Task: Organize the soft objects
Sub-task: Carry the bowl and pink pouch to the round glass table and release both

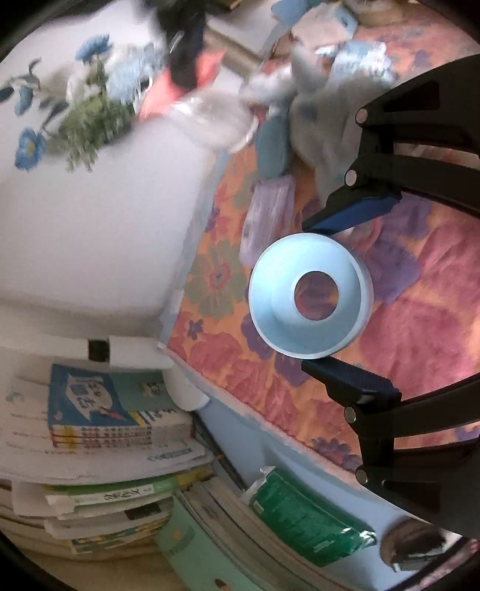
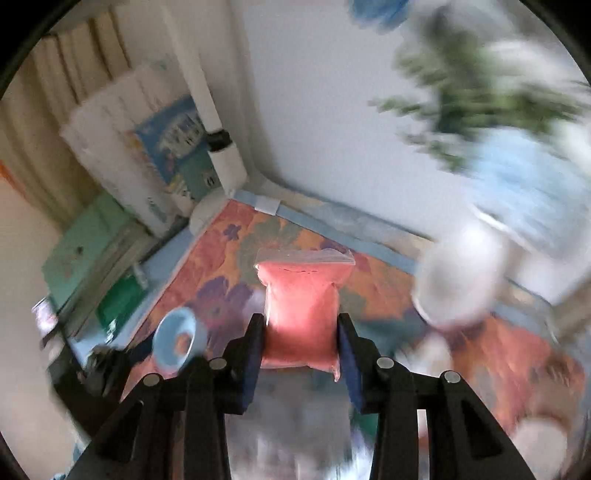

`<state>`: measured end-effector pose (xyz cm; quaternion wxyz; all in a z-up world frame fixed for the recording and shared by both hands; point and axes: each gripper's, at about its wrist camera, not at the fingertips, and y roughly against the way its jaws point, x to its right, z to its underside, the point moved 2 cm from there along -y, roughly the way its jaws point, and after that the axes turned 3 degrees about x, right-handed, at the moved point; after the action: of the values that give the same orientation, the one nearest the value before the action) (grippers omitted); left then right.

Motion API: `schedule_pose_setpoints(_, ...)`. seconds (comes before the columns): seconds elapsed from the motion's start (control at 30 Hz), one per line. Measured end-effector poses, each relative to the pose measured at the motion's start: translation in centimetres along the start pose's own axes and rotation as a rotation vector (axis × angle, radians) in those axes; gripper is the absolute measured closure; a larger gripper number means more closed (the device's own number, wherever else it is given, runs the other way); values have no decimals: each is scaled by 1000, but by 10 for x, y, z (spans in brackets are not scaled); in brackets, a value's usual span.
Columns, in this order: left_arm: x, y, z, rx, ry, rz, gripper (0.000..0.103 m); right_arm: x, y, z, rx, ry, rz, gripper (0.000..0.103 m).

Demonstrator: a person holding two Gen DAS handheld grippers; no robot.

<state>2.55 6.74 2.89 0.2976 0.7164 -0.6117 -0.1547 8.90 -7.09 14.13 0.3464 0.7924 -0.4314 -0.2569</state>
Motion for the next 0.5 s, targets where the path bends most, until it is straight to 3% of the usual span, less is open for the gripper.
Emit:
schedule_pose_setpoints(0.1,12,28,12,0,4,53,39,14,48,59,36,-47,27,65)
schedule_pose_setpoints(0.23,37,57,40,-7,-55,90,39,49,79,157,-4,-153,27,65)
schedule_pose_setpoints(0.37,58,67,67,-39,-84,133,39,76,63,226,-52,-240,88,65)
schedule_pose_setpoints(0.5,75,81,76,-44,-117,164,39,84,48,256,-76,-252,159,65)
